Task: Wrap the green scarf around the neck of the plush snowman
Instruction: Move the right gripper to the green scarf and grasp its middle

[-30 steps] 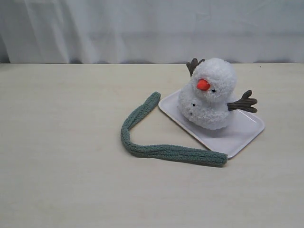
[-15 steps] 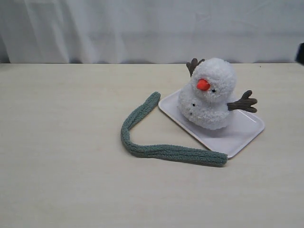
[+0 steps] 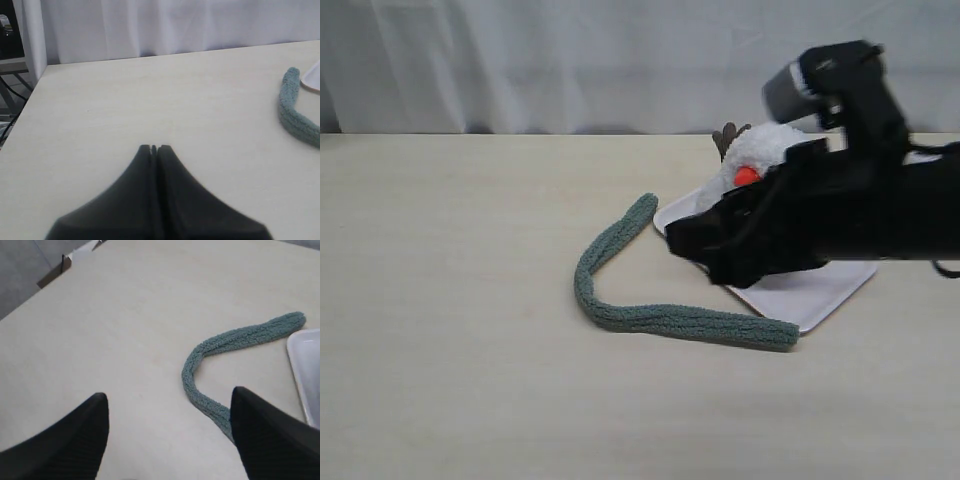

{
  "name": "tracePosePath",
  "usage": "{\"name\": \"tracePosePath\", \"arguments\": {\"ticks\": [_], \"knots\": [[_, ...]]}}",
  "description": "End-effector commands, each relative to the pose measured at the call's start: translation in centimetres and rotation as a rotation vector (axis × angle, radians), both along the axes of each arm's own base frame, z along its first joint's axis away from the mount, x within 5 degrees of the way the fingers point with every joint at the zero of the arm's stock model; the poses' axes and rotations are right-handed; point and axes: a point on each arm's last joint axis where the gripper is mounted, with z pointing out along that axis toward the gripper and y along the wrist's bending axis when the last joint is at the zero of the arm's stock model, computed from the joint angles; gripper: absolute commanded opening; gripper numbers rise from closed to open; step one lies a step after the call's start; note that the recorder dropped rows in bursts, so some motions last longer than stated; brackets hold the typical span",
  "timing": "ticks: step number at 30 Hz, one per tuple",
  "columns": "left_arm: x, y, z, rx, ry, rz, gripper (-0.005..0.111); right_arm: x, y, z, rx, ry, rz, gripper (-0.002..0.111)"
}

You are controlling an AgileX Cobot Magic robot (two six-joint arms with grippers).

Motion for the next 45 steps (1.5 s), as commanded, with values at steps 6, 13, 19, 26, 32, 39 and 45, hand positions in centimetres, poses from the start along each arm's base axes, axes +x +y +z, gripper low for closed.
{"name": "tracePosePath", "arguments": {"ticks": [6,13,19,26,32,39,45], "knots": [[0.0,0.0,0.0,-0.005,-0.007,0.003,0.0,3.5,7.4,-5.6,-0.218,0.122,0.085,0.065],[0.0,0.0,0.0,-0.005,-0.007,0.003,0.0,6.9,10.9,-9.5,-0.319,0.199,0.107,0.065],[0.0,0.0,0.0,-0.005,-0.007,0.003,0.0,9.7,12.8,-12.6,-0.403,0.19,0.12,0.065],[0.0,0.0,0.0,-0.005,-0.007,0.003,0.0,12.2,13.7,-15.0,-0.497,0.164,0.064,0.065],[0.0,0.0,0.0,-0.005,-0.007,0.003,0.0,13.0,14.1,-17.0,-0.559,0.169,0.088,0.065],[0.0,0.0,0.0,-0.005,-0.007,0.003,0.0,13.7,13.7,-18.5,-0.65,0.186,0.098,0.065],[0.0,0.0,0.0,-0.005,-0.007,0.003,0.0,13.8,13.5,-18.9,-0.673,0.178,0.108,0.053]]}}
